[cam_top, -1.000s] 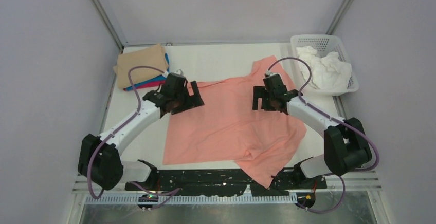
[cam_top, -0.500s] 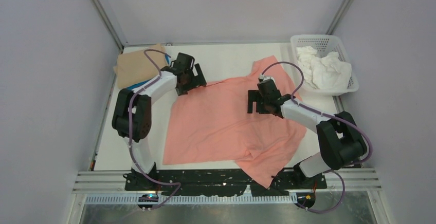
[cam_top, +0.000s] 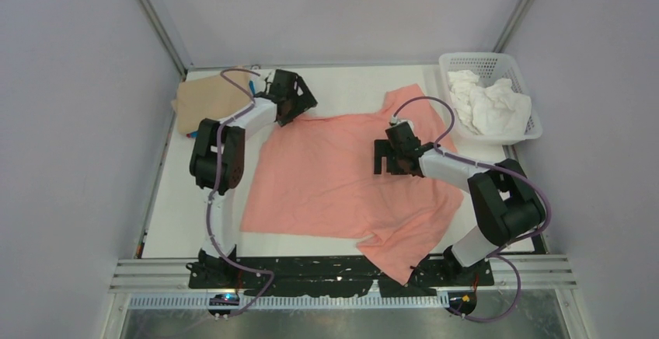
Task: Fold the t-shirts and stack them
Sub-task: Flatten out the tshirt
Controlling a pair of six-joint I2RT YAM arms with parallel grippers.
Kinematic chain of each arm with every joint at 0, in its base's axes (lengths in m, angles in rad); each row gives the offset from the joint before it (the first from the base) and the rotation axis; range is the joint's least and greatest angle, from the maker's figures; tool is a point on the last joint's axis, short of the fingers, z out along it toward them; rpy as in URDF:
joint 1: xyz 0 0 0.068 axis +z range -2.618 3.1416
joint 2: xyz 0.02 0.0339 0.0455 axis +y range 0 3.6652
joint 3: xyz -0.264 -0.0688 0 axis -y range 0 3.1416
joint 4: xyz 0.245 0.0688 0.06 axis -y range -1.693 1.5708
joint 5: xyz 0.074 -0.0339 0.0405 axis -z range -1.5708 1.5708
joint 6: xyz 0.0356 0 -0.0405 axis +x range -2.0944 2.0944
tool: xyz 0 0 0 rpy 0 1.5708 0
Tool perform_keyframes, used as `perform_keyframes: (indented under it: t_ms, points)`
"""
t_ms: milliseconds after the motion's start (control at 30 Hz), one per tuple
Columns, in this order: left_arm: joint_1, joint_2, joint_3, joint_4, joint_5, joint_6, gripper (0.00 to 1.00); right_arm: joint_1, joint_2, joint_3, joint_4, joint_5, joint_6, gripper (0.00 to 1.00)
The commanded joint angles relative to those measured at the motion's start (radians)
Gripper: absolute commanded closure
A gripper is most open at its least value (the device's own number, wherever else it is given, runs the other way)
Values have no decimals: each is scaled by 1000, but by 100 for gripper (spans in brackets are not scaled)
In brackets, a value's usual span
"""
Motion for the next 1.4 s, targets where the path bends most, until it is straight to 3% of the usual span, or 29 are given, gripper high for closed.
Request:
perform_keyframes:
  t_ms: [0, 133, 200, 300, 367, 567, 733, 867, 1133, 1367]
  points:
    - [44, 27, 160, 144, -22, -70, 0, 3, 0, 32, 12, 61, -8, 5]
    - [54, 150, 378, 133, -105, -113, 0, 3, 6, 36, 3, 86, -12, 5]
    - [63, 271, 582, 102, -74, -107, 0, 2, 11, 40, -2, 88, -17, 5]
    - [70, 483, 1001, -112, -40, -56, 0, -4, 14, 47, -12, 95, -25, 5]
    - [76, 500, 1057, -139, -11, -16, 0, -6, 7, 46, -14, 95, -26, 5]
    - [80, 72, 423, 92, 23, 92, 0, -6, -10, 54, -13, 82, -38, 5]
    - [76, -151, 294, -167, -41, 212, 0, -4, -37, 62, -22, 95, -37, 5]
    - [78, -278, 62, -158, -38, 231, 1, 4, -68, 65, -27, 100, -30, 5]
    - [81, -308, -223, -32, 162, 182, 0, 52, -98, 97, -38, 95, -22, 5]
    - [80, -263, -315, -19, 145, 154, 0, 102, -69, 163, -18, 45, -13, 5]
